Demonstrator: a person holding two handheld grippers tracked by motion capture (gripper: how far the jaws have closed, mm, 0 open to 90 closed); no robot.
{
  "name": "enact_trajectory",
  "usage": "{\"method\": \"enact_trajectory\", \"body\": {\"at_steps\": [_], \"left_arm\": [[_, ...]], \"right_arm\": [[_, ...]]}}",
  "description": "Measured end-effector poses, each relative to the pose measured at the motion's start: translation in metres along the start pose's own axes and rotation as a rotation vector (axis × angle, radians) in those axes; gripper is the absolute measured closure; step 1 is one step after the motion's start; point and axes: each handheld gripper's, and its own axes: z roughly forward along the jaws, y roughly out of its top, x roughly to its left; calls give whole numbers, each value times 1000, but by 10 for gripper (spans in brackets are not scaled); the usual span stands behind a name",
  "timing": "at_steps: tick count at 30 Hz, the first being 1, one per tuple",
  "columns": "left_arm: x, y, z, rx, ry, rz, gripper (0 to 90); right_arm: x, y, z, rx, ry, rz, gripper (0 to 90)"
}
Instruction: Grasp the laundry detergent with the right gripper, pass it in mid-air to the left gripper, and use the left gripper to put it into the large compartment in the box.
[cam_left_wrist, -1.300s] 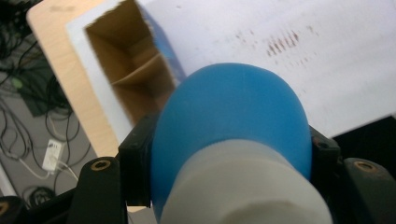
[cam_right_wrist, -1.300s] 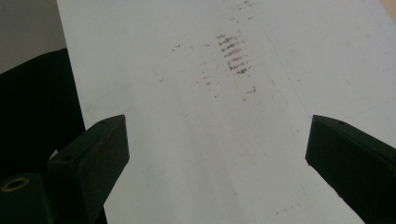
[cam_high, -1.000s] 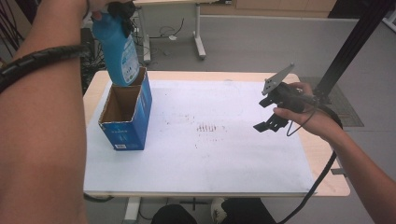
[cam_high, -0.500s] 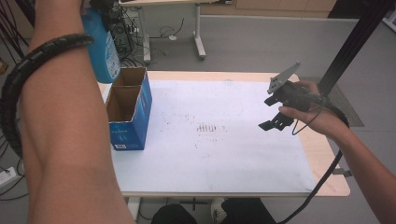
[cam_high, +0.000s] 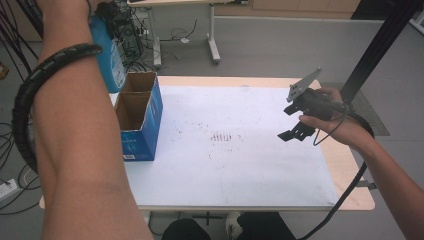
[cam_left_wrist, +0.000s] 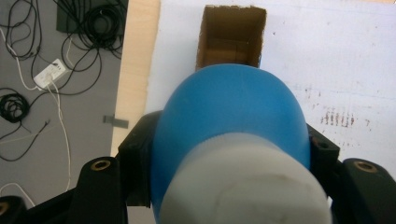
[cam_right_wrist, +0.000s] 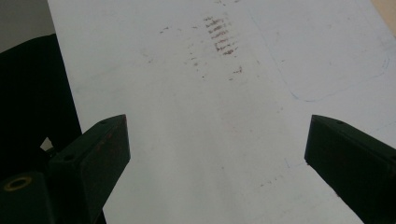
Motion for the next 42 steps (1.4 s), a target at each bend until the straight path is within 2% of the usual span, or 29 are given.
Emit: {"method": "enact_trajectory", "body": {"at_steps": [18,23,27,36,42], "left_arm": [[1,-3,37,3,-29,0,372],[2,-5,44,7,-25,4,372],[1,-7,54,12,-17,10,372],[2,-10,81,24,-26,11,372],[1,-11,93,26,-36,16,372]], "right_arm": [[2,-1,1,3,-2,-1,69],[4,0,0,-4,-8,-5,70],[4,0,-1,-4,-10,-1,76],[5,0,0,-1,-17,-4,76],[5,1,0,1,-17,-5,76]]}}
